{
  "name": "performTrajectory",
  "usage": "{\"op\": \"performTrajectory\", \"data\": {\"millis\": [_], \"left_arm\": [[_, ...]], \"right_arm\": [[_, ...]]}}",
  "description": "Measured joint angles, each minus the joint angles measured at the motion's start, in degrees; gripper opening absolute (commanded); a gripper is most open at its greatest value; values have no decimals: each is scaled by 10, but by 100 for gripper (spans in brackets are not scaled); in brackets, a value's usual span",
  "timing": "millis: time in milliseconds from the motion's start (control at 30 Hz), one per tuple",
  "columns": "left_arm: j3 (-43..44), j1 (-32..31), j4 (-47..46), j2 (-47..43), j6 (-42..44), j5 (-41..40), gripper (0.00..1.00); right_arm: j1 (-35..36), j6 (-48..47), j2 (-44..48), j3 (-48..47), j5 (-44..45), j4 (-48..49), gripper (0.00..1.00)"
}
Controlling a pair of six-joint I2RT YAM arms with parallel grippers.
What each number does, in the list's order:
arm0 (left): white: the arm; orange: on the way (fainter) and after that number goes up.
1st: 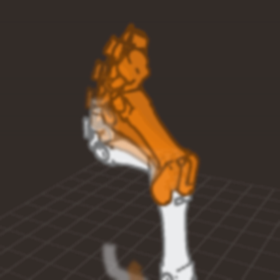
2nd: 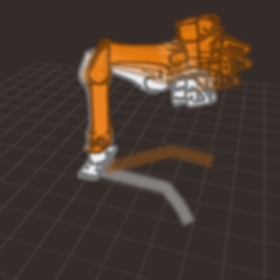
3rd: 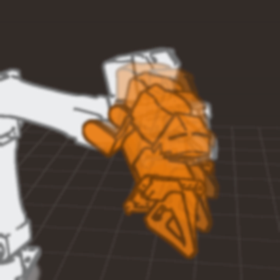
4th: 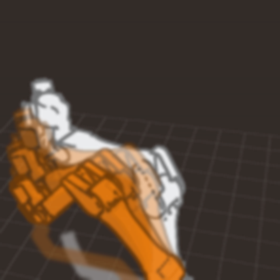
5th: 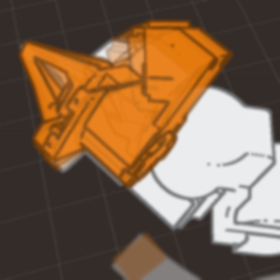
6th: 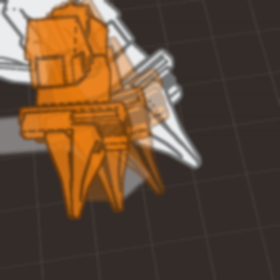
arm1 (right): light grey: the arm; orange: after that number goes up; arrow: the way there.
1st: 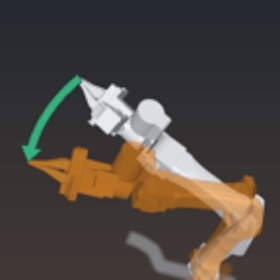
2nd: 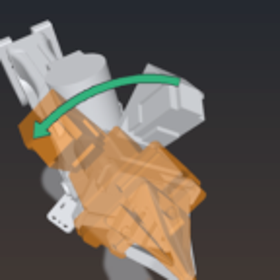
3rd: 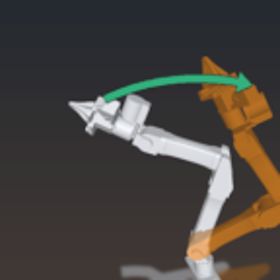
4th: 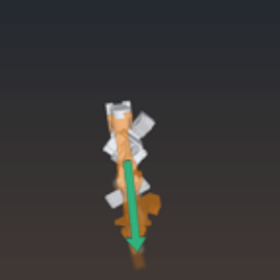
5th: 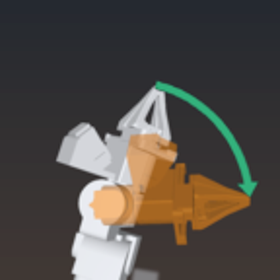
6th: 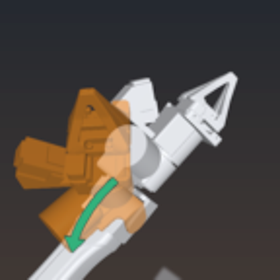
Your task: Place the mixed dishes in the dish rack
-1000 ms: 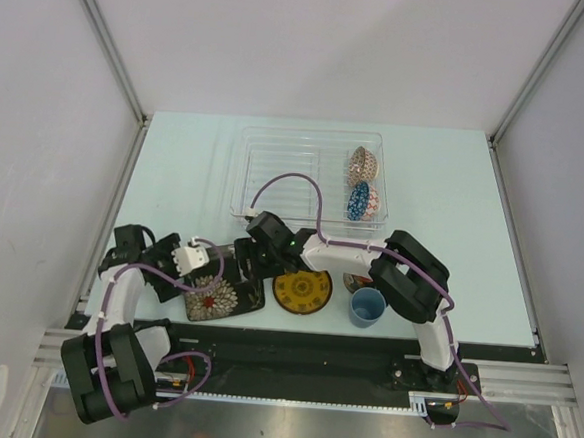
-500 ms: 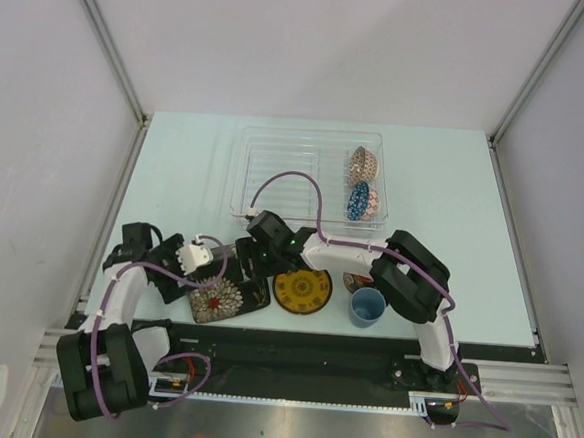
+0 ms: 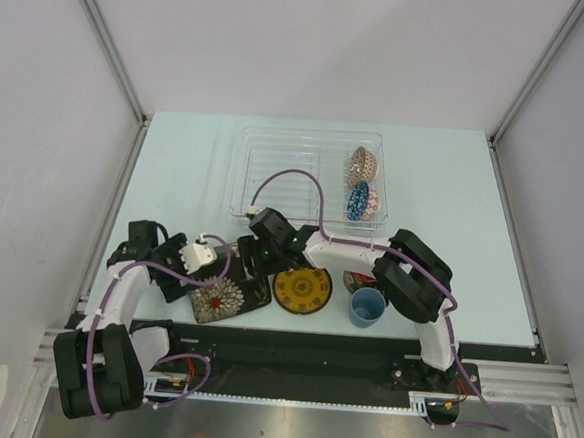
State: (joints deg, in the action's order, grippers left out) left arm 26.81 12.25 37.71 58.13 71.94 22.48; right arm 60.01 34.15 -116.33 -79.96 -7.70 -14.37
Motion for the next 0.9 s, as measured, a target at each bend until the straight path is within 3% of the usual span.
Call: {"op": "performTrajectory", "data": {"millis": [367,467,767,867,900], "left_arm": [[2,-17,-7,4,-26,-3,100],[4,-24,-26,5,-55,51,100],[9,-27,-34,-3,-70,69,100],[9,-27,-35,-5,-73,68,100],[9,-27,-35,-5,-75,68,100]], "right_arm": [[6,-1,42,-34,-52,32,67],[21,0,42,-68,-92,49,65],[22,3,23,-104,-116,9,51],[21,7,19,-105,-123,7,40],[20,8,17,-106,-125,6,29]]}}
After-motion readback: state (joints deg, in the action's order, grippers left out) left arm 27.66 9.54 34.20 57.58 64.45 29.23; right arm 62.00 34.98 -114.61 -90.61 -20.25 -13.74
